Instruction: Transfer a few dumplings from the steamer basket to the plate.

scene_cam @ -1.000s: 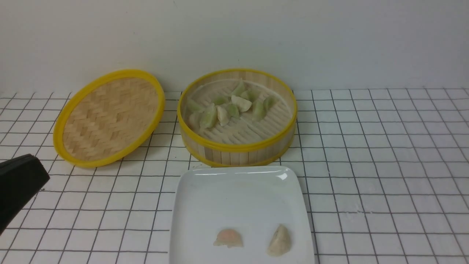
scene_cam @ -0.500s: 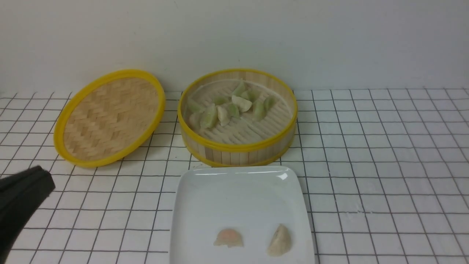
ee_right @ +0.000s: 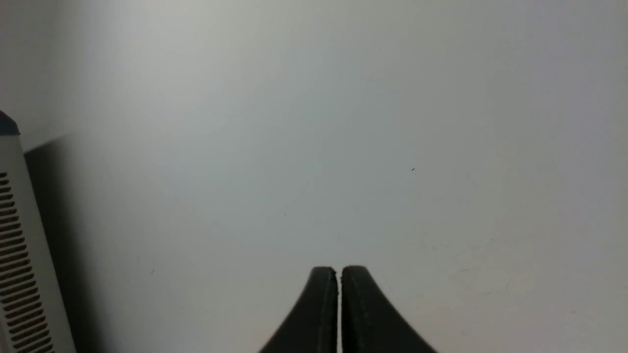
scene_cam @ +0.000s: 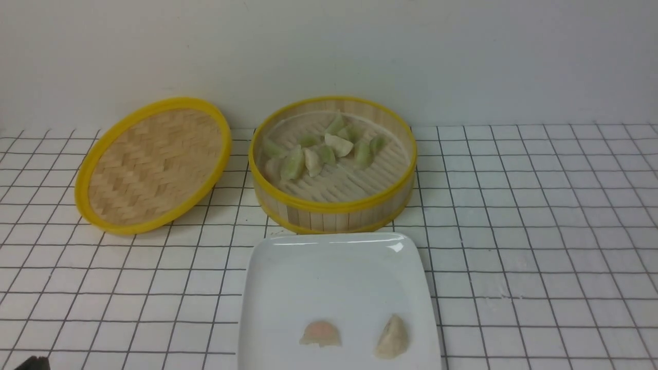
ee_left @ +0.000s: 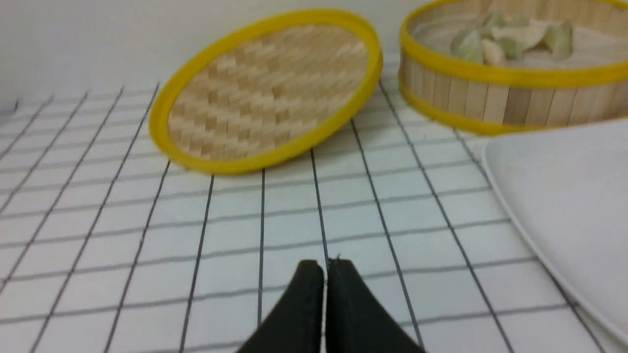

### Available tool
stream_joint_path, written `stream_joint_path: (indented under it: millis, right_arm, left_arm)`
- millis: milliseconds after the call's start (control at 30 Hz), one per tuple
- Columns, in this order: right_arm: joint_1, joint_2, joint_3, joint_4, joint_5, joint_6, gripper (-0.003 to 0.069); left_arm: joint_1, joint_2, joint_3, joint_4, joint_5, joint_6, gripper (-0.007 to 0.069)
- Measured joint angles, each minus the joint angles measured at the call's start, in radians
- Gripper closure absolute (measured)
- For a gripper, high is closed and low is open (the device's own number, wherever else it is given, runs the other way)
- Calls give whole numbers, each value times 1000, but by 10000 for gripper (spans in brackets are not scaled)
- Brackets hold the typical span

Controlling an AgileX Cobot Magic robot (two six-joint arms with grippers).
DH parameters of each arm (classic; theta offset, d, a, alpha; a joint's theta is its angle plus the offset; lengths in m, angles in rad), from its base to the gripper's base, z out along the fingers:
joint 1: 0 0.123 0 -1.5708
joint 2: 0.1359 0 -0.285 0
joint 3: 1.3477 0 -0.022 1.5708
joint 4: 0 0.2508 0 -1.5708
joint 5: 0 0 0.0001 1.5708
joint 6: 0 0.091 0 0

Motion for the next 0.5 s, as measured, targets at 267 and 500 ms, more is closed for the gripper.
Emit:
stream_joint_path:
  millis: [267,500]
  right_arm:
    - [0,0,0,0,0,-1,656]
    - [0,0,0,0,0,-1,656]
  left_arm:
    - [9,0,2,-2,22,0,631]
    - [9,0,2,-3,22,0,631]
